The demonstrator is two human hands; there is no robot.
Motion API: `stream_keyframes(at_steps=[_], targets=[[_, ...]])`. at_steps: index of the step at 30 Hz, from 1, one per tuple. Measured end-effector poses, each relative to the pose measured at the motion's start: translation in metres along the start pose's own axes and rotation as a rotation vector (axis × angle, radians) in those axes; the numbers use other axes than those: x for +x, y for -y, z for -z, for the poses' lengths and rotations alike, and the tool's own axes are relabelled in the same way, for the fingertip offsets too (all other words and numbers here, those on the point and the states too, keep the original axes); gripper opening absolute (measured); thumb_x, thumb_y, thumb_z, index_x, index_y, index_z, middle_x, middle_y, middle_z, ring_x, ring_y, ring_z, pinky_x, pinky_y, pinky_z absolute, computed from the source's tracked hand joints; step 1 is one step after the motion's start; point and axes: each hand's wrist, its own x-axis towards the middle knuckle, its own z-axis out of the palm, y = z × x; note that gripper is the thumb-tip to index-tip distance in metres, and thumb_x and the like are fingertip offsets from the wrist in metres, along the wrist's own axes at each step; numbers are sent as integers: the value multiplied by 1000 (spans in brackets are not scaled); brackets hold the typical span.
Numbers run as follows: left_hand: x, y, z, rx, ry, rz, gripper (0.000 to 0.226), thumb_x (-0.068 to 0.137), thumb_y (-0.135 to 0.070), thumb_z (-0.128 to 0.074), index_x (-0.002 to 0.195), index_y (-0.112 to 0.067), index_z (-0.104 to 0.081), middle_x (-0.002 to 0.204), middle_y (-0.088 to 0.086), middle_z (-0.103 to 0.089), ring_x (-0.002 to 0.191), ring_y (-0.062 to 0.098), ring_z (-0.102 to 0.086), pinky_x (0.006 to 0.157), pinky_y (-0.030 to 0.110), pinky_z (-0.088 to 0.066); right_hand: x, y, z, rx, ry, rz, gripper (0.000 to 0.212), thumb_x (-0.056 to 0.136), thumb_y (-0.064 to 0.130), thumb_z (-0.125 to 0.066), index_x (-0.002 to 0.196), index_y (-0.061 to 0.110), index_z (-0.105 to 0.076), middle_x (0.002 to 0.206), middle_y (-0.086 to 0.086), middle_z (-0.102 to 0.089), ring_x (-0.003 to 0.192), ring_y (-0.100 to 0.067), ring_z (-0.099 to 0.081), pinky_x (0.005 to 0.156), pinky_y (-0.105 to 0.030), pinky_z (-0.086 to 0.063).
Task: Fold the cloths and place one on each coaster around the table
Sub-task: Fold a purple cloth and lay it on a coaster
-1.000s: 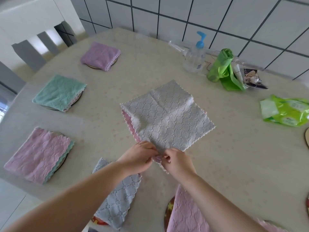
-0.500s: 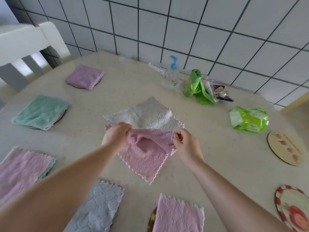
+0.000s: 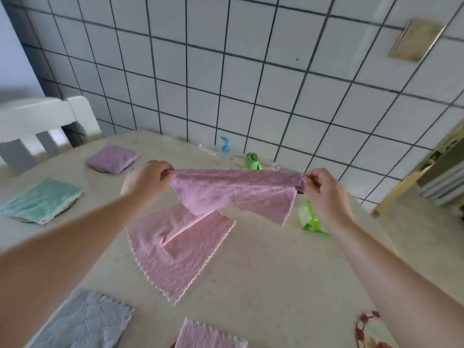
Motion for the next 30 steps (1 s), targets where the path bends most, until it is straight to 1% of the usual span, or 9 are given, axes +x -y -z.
stream_keyframes(at_steps=[3,5,7,9,13,16,21,27,30], targets=[[6,-47,15,-166,43,149,17,90,-31,-56,87,-16,-64,78,5,-63,71,26,-59,63,32,-48,3,-14,42,-24,83,59,30,81,24,-70,108,27,-59,90,13,-63,82,-3,-59,65,-15,-37],[14,-77,20,-511,78,267,14,90,-26,-58,86,-13,-60,80,5,-59,71,20,-58,59,31,-54,7,-21,66,-120,137,137,34,78,18,-72,111,23,-60,96,8,-64,81,-2,-57,66,-14,-37],[20,-103,24,-868,102,337,10,91,-15,-56,82,-12,-57,78,7,-53,66,15,-57,56,26,-57,14,-26,86,-203,113,159,13,81,17,-68,92,13,-64,85,-2,-65,78,-16,-59,63,-27,-39],[24,-126,26,-1003,127,352,10,91,-10,-55,82,-13,-57,76,7,-53,62,14,-58,60,26,-58,24,-33,102,-195,112,61,16,84,22,-64,72,11,-61,68,-6,-59,69,-25,-54,57,-32,-34],[26,-167,23,-1004,140,363,9,92,-7,-54,83,-9,-56,79,10,-51,65,18,-54,52,20,-56,42,-46,122,-141,106,-47,26,92,23,-52,79,5,-65,62,-3,-52,70,-26,-52,53,-30,-31],[23,-196,23,-983,-8,277,6,92,-8,-53,88,-10,-56,80,7,-50,66,13,-54,61,19,-56,45,-52,134,-76,59,20,25,94,17,-47,101,6,-68,88,-11,-65,86,-28,-57,61,-30,-31],[-6,-210,17,-754,-150,47,18,90,-20,-55,74,-27,-52,74,8,-54,74,22,-57,83,51,-52,22,-77,160,-66,23,91,24,95,19,-47,106,16,-68,88,-5,-67,70,-19,-55,57,-28,-39],[-82,-194,-51,-490,-69,48,8,94,-20,-49,91,-26,-53,79,-1,-60,71,16,-55,67,33,-43,-24,-144,148,-73,207,31,14,84,25,-66,98,26,-70,94,9,-67,90,-11,-60,82,-32,-49],[-125,-169,-96,-446,53,118,13,92,-22,-51,85,-32,-51,75,-3,-56,66,15,-52,65,31,-42,-59,-190,126,-172,357,-8,9,83,26,-66,82,34,-63,82,10,-67,81,-12,-63,74,-33,-50]])
